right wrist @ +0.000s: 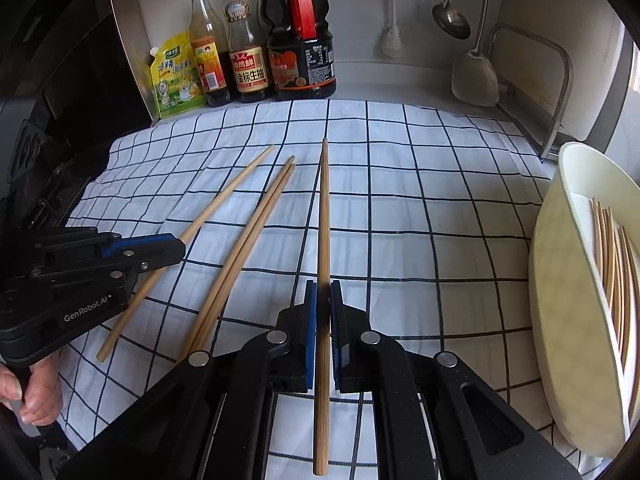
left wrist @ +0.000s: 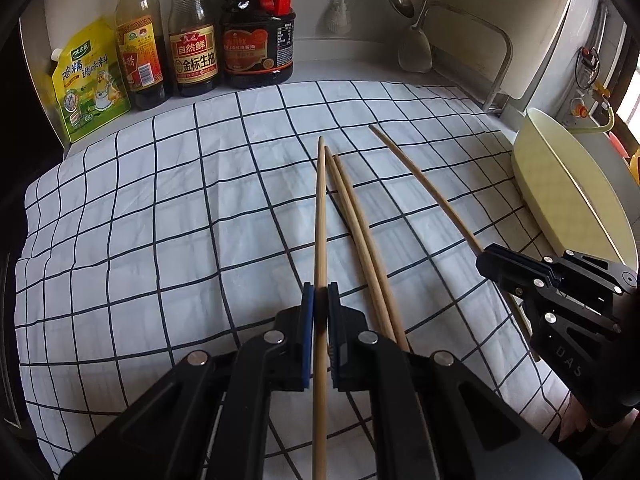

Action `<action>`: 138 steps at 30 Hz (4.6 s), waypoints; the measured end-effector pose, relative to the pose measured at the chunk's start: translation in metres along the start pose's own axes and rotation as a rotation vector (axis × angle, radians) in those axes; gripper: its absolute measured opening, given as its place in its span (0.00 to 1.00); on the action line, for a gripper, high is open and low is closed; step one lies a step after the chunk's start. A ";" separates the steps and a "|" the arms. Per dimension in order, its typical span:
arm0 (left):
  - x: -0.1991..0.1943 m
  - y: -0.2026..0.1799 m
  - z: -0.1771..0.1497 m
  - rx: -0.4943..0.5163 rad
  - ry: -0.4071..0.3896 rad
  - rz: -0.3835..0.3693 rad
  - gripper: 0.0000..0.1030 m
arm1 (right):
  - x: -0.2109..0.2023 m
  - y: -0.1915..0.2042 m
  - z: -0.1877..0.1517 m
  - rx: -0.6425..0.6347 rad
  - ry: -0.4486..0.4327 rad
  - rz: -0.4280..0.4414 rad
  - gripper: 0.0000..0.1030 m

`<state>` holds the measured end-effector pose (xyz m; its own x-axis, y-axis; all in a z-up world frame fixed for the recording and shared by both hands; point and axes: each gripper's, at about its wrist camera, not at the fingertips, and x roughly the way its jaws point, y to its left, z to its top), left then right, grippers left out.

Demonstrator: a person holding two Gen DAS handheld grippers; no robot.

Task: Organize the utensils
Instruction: 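Carry both held chopsticks up and over the cream basin, then open both tools to drop the chopsticks into the basin, then move both open tools back above the last two chopsticks, then lower both tools and spread the last two chopsticks apart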

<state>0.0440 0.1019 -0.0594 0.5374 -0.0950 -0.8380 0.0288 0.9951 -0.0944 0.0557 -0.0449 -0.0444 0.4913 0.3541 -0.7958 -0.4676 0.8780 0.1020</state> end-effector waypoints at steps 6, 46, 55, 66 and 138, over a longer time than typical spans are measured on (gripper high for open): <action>-0.013 -0.020 0.009 0.033 -0.028 -0.027 0.07 | -0.023 -0.011 0.003 0.035 -0.048 0.006 0.06; 0.020 -0.300 0.100 0.367 -0.025 -0.244 0.07 | -0.132 -0.234 -0.045 0.535 -0.184 -0.182 0.06; 0.030 -0.299 0.104 0.350 -0.021 -0.218 0.09 | -0.128 -0.242 -0.050 0.562 -0.174 -0.187 0.06; 0.010 -0.289 0.110 0.328 -0.086 -0.222 0.56 | -0.137 -0.242 -0.050 0.568 -0.206 -0.191 0.16; -0.014 0.050 -0.015 -0.140 -0.206 0.030 0.76 | 0.026 0.052 -0.004 0.031 0.027 -0.062 0.42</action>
<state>0.0249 0.1523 -0.0607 0.6971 -0.0438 -0.7157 -0.0993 0.9826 -0.1568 0.0416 0.0086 -0.0623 0.4982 0.2901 -0.8171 -0.4140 0.9076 0.0699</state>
